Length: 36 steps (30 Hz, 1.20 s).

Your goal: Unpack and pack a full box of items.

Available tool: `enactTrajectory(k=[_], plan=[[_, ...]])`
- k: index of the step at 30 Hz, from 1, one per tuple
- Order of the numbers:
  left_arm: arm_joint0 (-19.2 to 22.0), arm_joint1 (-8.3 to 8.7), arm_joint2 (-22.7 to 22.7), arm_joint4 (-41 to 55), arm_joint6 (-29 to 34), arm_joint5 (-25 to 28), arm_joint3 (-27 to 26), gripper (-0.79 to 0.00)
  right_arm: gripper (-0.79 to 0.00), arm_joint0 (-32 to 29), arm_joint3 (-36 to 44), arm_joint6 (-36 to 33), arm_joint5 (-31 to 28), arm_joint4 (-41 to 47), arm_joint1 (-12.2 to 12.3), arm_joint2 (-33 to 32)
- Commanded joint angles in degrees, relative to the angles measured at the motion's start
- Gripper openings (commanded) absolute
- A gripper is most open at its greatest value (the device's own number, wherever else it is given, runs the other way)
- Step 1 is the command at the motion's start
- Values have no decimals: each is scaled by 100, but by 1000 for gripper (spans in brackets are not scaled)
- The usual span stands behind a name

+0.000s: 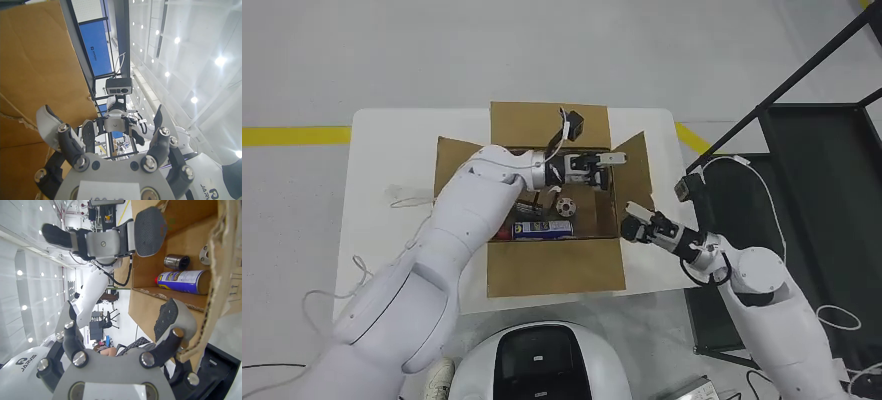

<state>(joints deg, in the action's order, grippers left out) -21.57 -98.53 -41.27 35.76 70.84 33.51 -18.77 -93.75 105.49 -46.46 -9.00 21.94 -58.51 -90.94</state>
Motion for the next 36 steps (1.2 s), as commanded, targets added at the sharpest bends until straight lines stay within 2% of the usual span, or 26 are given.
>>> enactTrajectory(k=[1,5,10,16,22,26,30,33,36], plan=[[63,77,-64,-79,-19,13,-40,0,0,-68,-10,194,-88,31,-6,-88],[118,314,-186,-387,-62,56,-274,0,0,-106,-136,625,-171,-321,-7,-223],[56,702,-387,-874,-126,120,-674,0,0,-41,-354,1077,-143,-1137,0,-264],[-269,1178,-768,-1262,-68,62,-1391,0,0,116,-755,1381,-109,-1907,-12,-37],[-684,1724,-1467,-1840,-99,51,-2121,0,0,293,-1009,1339,-111,-2204,-29,203],[-1122,2123,-2094,-2467,-171,-339,-2781,0,0,406,-1133,1294,-135,-2290,-37,300],[-1779,2479,-2772,-3108,-318,-932,-3720,0,0,506,-1254,1205,-150,-2339,-46,402],[-2282,2668,-3189,-3494,-418,-1345,-4383,0,0,596,-1334,1145,-162,-2371,-54,489],[-2687,2792,-3455,-3919,-630,-1636,-4785,0,0,669,-1373,1142,-193,-2380,-63,549]])
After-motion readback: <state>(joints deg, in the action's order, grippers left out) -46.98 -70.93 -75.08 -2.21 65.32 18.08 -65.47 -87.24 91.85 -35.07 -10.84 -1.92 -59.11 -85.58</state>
